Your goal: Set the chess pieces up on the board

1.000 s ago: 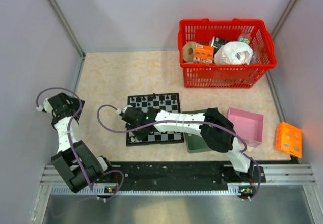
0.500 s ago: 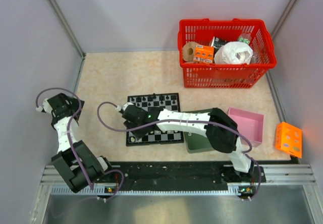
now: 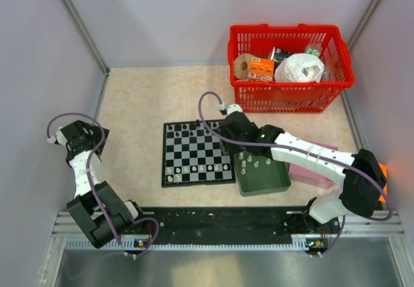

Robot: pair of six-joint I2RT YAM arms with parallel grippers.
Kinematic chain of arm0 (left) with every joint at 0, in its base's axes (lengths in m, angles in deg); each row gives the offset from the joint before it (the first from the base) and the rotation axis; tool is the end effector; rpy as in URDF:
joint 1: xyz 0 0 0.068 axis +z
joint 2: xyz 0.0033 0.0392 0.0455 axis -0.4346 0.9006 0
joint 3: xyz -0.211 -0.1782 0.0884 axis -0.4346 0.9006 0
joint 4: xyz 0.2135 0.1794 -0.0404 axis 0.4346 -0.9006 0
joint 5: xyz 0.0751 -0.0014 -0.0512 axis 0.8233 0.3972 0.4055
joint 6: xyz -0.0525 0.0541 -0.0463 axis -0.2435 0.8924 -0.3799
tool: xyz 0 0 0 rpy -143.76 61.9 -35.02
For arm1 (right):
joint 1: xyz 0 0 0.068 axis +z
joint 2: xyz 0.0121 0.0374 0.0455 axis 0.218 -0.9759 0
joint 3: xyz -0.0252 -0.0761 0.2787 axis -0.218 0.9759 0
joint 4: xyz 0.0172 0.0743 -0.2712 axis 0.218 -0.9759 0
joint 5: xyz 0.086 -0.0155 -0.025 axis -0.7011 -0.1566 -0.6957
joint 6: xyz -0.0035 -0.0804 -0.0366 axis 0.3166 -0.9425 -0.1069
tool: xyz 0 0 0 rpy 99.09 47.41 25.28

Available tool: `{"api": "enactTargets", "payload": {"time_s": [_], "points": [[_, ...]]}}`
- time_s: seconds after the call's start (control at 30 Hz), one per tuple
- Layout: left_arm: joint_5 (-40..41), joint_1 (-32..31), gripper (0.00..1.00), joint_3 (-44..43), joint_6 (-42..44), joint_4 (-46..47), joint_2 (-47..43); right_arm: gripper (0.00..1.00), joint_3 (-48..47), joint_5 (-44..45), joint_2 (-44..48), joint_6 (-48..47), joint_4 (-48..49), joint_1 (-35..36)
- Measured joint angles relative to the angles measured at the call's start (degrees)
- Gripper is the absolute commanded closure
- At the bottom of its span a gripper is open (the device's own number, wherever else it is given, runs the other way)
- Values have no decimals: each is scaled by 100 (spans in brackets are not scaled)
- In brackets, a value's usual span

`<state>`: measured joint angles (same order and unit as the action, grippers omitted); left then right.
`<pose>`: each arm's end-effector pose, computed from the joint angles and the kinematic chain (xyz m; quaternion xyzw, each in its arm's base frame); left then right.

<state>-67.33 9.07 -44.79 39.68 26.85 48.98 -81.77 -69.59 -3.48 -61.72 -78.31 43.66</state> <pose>0.2384 0.1627 0.2084 -0.5645 0.7245 -0.0393 0.3937 0.2206 0.3011 0.2630 -0.2023 0.9004 0.1736 0.3439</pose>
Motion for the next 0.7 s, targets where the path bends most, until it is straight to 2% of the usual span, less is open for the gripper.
{"api": "enactTargets", "payload": {"time_s": [0.17,0.3,0.7], "points": [[-20,0,1,2,2,0,0,60,1054,0,404,210,-31,-918],[-31,0,1,2,2,0,0,61,1460,-57,446,258,-85,-1333],[-111,0,1,2,4,2,2,68,1521,-105,46,197,-72,-1593]]}}
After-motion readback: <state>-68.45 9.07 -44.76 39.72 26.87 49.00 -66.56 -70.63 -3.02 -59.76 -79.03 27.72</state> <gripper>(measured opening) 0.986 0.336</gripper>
